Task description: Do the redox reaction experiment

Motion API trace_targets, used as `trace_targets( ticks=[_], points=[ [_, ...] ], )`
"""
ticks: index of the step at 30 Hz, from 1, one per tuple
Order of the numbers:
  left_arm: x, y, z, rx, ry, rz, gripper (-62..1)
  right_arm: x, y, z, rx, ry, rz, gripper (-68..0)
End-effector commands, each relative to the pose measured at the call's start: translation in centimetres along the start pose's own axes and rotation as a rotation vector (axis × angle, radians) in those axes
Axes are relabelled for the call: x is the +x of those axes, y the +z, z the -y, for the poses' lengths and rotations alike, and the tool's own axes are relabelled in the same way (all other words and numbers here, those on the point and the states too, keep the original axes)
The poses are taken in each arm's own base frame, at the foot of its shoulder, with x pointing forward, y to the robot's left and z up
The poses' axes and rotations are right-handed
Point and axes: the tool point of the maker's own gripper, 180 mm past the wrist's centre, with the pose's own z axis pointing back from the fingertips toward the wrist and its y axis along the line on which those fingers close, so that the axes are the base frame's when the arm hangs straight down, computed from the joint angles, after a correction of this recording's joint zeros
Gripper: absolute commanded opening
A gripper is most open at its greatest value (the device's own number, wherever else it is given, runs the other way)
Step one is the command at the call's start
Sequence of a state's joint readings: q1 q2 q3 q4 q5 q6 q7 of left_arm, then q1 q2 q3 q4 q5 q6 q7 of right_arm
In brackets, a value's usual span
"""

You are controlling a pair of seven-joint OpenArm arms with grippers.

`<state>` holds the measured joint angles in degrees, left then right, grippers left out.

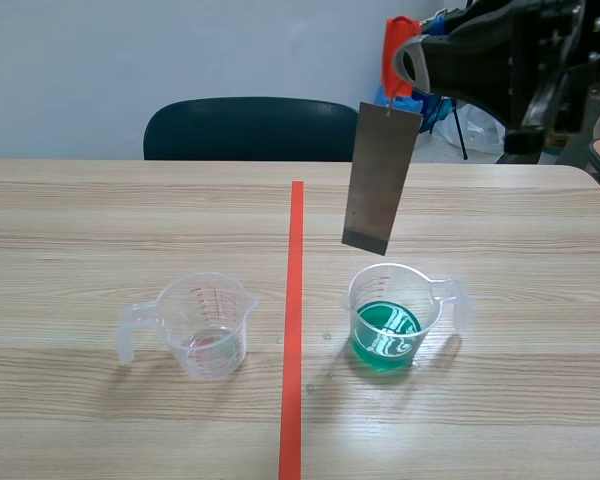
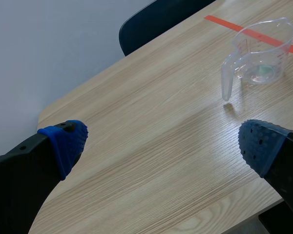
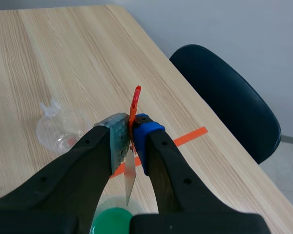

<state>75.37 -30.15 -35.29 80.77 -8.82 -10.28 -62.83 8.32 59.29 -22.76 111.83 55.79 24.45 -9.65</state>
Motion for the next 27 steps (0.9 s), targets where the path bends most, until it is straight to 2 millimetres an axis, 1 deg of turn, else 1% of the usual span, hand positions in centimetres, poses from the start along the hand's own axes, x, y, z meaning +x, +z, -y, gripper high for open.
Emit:
trace_targets(
  ticks=[1,6,12,27],
  points=[
    [0.6,-0.1,0.1,0.009,0.006,0.027,1.4,0.9,0.5,0.1,-0.001,0.022,0.023,-66.7],
    [0.7,-0.1,0.1,0.009,0.006,0.027,1.4,0.1,1.6,0.3,-0.012,0.017,0.002,-66.7],
    [0.7,-0.1,0.1,0.009,0.006,0.027,1.4,-1.0,2.1,-0.2,-0.003,-0.011,-0.015,-66.7],
    [0.7,-0.1,0.1,0.009,0.006,0.027,1.4,-1.2,2.1,-0.4,0.001,-0.015,-0.021,-66.7]
  ],
)
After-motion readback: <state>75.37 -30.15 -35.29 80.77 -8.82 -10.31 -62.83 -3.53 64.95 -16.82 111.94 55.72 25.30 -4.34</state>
